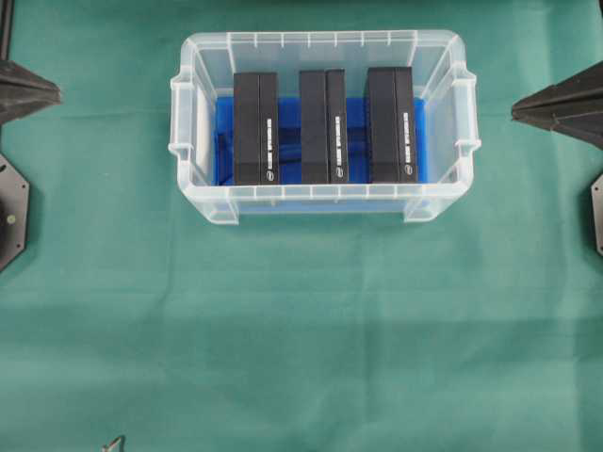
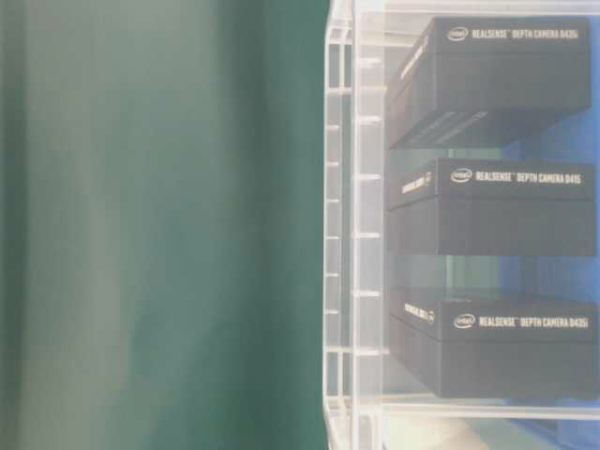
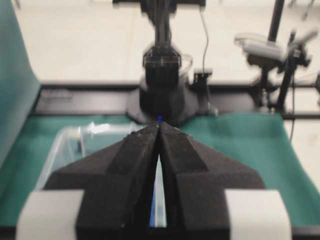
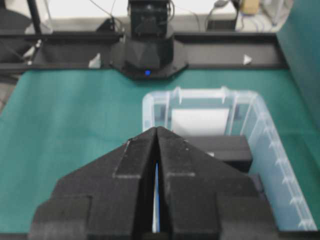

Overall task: Take the box out of the case with the right arm.
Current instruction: 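Raise the right gripper from rest and swing it toward the case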

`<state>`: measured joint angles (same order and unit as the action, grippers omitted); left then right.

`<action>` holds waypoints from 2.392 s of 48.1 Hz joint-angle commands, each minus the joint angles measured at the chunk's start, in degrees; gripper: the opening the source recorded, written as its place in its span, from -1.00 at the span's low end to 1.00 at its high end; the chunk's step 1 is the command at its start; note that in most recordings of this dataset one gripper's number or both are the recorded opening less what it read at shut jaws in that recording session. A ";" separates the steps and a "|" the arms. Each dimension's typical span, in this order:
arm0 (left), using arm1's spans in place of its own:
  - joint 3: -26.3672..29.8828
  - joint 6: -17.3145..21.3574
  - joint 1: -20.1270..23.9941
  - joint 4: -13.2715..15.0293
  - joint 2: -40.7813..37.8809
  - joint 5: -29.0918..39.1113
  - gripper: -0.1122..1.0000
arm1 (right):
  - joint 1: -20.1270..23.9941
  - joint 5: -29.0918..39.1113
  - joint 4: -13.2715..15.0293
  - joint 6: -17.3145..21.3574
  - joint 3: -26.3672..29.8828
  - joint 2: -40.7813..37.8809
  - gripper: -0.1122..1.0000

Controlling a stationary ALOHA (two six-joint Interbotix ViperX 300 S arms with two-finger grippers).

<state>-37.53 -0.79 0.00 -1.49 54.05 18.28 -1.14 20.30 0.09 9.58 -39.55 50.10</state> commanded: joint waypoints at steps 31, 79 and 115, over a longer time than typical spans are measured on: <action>12.83 -10.72 -4.92 0.00 -10.11 59.33 -0.80 | -0.26 61.08 0.26 10.20 15.82 -11.51 -0.81; 12.92 -11.07 -5.27 0.00 -10.46 59.24 -0.80 | -0.26 66.71 4.48 75.50 16.08 -13.45 -0.81; 12.92 -11.07 -5.19 0.00 -10.46 59.59 -0.80 | -16.00 67.50 5.89 61.26 16.79 -15.47 -0.81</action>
<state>-26.10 -11.87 -5.10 -1.49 43.77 77.96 -14.77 88.15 6.06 72.25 -24.35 34.98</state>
